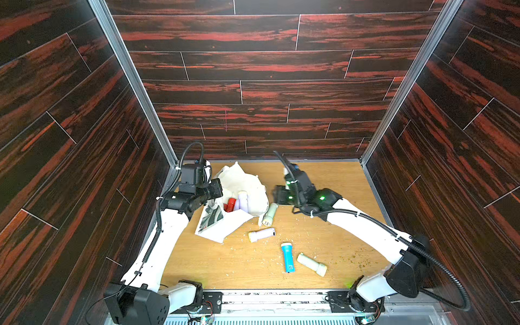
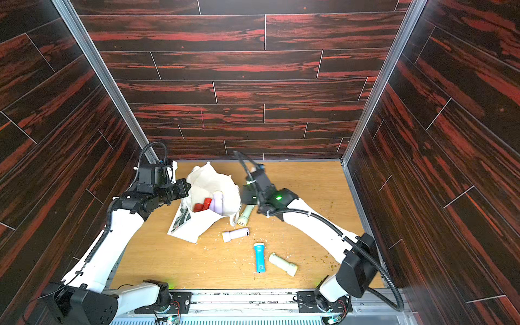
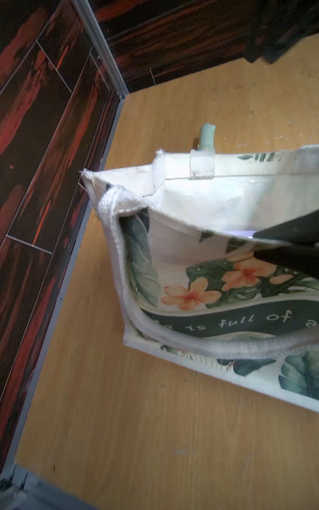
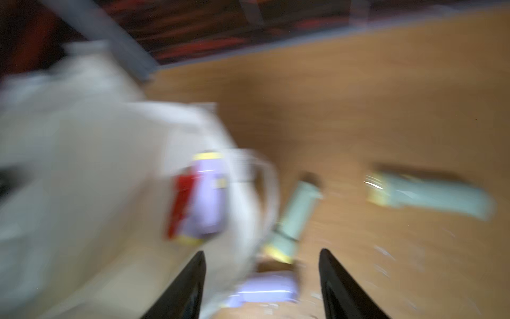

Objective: Put the flashlights into the tote bags
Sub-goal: Place the flashlight in the canvas bag, then pick up the flashlight from the center of the board.

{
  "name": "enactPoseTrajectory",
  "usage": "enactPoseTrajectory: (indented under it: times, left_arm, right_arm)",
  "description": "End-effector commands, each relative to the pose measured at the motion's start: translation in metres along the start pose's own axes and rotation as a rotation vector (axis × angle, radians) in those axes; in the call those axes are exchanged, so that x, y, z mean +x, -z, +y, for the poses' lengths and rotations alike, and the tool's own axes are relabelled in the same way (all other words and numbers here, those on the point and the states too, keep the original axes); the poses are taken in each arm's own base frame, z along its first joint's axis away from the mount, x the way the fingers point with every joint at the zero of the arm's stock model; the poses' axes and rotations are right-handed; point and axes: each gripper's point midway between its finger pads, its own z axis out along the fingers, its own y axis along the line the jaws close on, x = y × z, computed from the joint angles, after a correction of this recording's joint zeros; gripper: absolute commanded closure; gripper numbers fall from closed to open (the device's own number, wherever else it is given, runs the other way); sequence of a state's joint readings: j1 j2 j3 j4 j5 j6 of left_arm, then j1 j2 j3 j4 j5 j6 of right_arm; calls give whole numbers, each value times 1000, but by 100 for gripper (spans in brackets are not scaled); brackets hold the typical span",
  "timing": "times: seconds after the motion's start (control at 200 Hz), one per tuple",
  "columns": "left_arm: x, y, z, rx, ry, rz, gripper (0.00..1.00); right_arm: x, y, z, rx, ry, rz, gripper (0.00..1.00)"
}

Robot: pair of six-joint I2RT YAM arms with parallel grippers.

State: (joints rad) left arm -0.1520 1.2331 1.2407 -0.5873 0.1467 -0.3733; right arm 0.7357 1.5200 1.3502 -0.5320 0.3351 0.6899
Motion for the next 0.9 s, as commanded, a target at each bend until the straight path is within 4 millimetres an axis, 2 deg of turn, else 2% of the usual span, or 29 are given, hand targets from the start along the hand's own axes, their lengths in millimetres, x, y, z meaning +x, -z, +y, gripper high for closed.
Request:
enactPoseTrajectory:
  times: [0.0, 0.11, 0.225, 0.381, 0.601, 0.762, 0.892]
  left_arm:
    - [-16, 19, 9, -78, -40, -63, 100]
    - [-16, 21, 13, -98, -41, -67, 100]
    - [-16, 20, 11, -88, -46, -67, 100]
    - [-13, 20, 9, -74, -41, -61, 100]
    - [-12, 23, 8, -63, -39, -64, 100]
    - [-15, 28, 11, -40, 45, -98, 100]
    - [-17, 25, 26, -35, 121, -87, 100]
  right_arm:
    - [8, 3, -57, 150, -136, 41, 35]
    - [5, -7, -79, 168, -109, 82, 35]
    - [0, -27, -96, 151, -66, 143, 35]
    - [-14, -53, -121, 86, -108, 164, 27]
    - [-25, -90, -123, -72, -145, 234, 12]
    - [-26, -109, -138, -67, -169, 271, 10]
    - [-24, -120, -147, -35, -156, 309, 10]
